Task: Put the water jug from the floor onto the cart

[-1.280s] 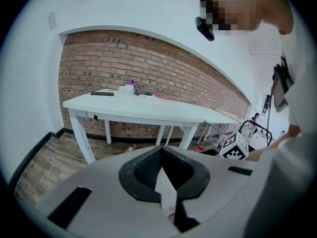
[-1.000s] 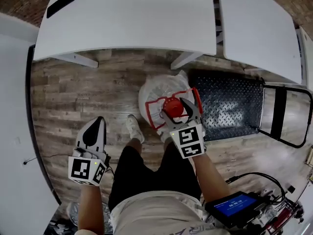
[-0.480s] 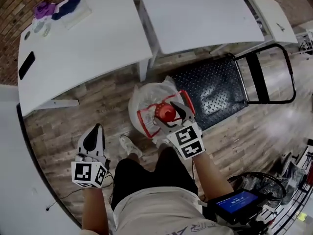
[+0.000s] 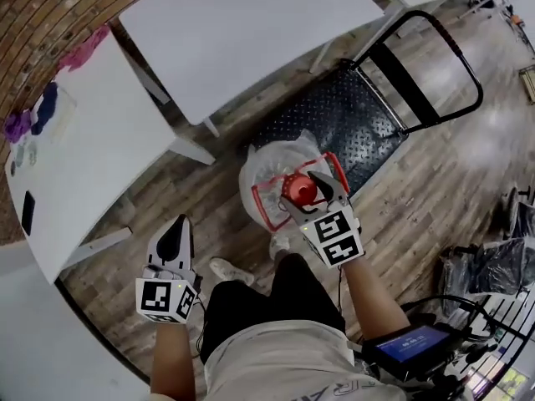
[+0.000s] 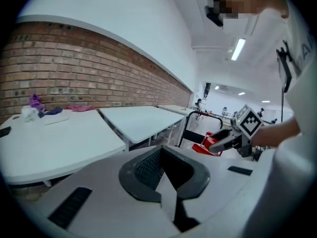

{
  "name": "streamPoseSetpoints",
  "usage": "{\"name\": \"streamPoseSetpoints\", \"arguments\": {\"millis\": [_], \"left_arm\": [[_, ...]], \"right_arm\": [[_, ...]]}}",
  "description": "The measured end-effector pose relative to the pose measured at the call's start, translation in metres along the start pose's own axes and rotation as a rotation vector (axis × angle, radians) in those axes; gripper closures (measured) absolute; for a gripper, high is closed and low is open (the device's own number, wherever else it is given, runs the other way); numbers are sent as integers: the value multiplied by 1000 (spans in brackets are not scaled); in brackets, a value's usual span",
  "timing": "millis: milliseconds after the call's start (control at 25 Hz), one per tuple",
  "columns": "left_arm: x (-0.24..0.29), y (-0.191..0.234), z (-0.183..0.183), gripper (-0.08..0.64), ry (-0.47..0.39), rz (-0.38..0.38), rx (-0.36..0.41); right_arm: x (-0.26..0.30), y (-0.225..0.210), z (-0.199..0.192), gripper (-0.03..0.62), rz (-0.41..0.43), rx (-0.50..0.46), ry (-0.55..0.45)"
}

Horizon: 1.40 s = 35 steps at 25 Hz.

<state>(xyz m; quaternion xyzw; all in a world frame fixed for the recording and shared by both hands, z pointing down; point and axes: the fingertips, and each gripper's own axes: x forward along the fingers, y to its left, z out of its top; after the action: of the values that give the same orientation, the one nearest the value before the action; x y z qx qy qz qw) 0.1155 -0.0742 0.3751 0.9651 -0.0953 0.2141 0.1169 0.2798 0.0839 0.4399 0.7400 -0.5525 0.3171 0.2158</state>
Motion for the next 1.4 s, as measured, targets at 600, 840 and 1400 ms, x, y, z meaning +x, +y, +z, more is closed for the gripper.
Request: {"name": "streamPoseSetpoints", "arguments": {"millis": [600,840,1400], "left_arm": [[153,-129,33,558,41,-239,163],[169,-134,26,558,80,-245,175],[165,-114,6,558,127,-172,139]], "right_arm": [[-36,-232,-71,281,-312,198,12],[-20,-295,-94,281,-371,252,31],[44,-368,-120,281,-422,316,51]]}}
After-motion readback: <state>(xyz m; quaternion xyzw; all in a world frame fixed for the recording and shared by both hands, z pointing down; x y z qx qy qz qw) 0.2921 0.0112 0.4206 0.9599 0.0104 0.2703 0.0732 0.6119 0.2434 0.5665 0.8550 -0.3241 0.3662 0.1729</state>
